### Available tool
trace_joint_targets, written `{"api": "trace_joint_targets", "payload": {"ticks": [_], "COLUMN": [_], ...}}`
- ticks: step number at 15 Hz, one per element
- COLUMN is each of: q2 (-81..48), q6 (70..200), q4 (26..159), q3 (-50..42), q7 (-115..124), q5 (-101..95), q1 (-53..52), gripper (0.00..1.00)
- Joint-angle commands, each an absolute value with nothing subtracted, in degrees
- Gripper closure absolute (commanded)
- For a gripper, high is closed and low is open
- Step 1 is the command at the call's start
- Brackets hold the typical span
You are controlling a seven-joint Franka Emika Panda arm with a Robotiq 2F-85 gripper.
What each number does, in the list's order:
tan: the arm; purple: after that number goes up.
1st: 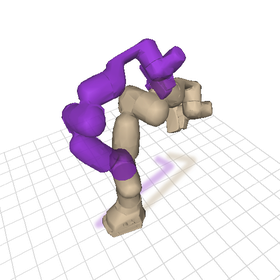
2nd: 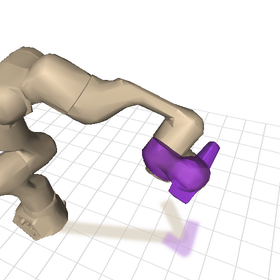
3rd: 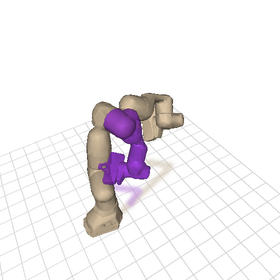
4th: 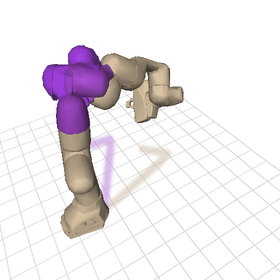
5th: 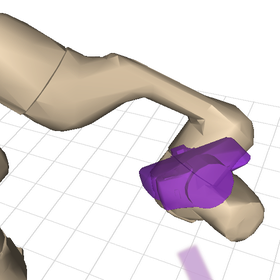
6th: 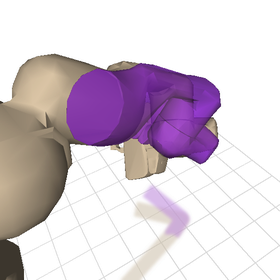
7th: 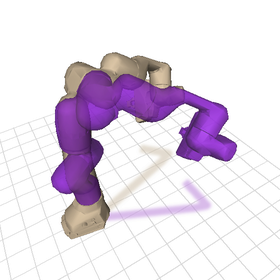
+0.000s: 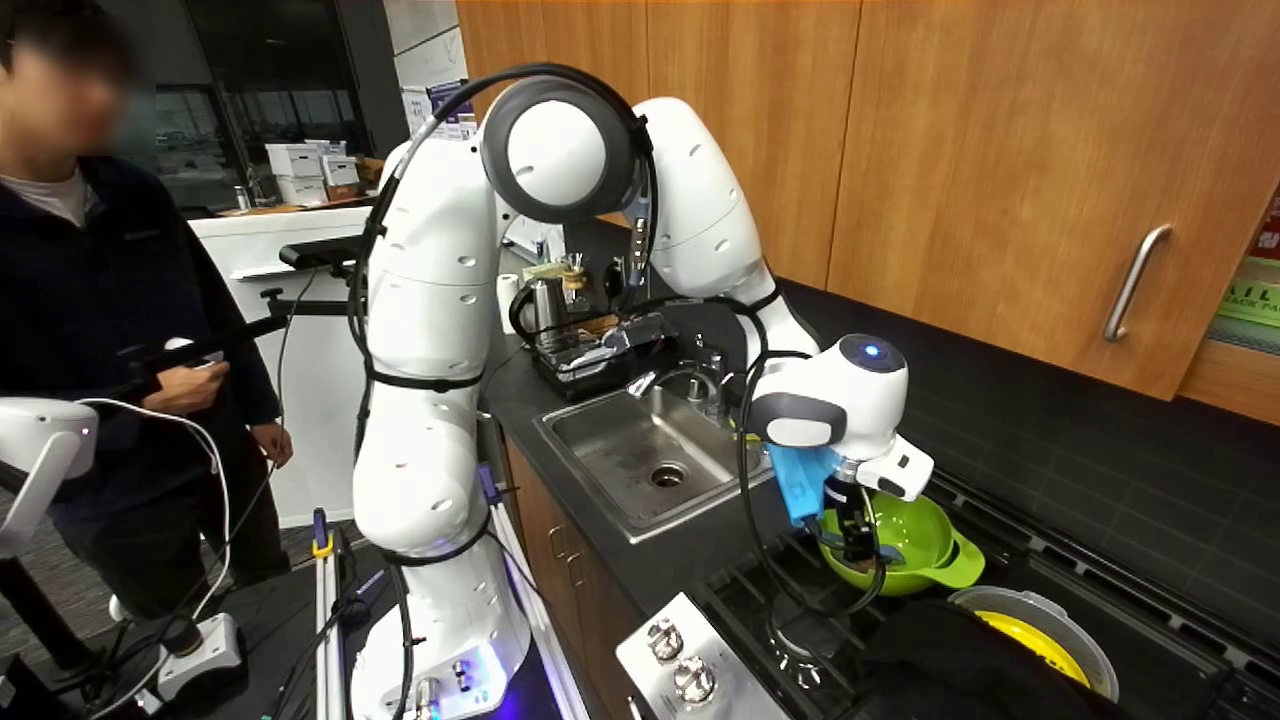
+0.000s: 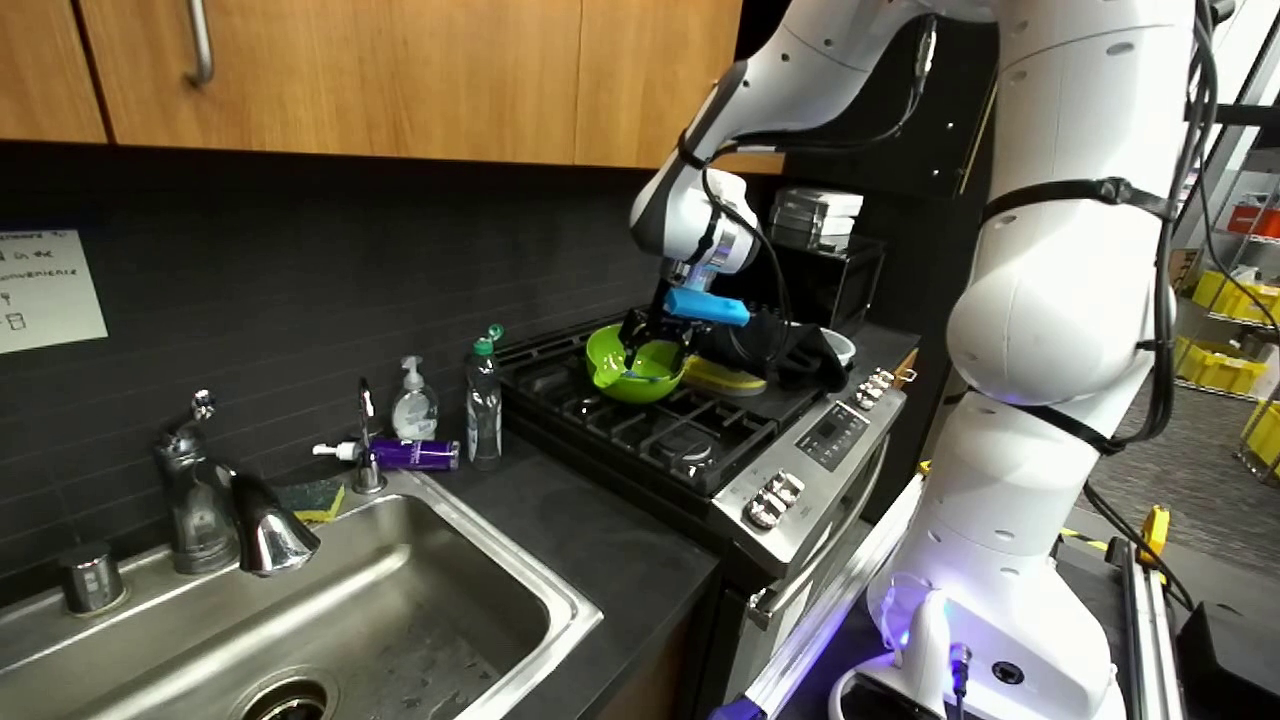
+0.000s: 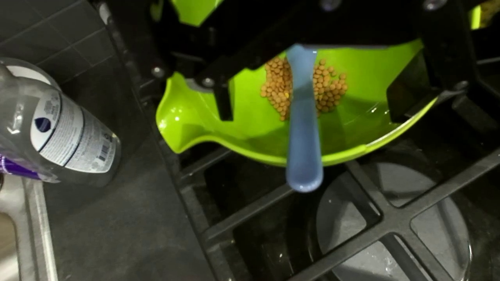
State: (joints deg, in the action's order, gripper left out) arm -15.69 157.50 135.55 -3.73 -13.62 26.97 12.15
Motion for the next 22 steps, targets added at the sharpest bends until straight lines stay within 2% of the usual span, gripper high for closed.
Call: {"api": "trace_joint_targets", "payload": {"ticks": [1,15,22], "q2": [-16.3,-18.4,-19.5], "q6": [158.4,156.7,156.5], "q4": [135.0,132.3,131.4], "q3": [-2.8,-2.9,-2.7], "q7": [-12.0,-7.1,-6.7], "q5": [25.5,18.8,19.0], "q1": [12.6,11.7,12.0], "gripper": [0.0,0.0,0.04]}}
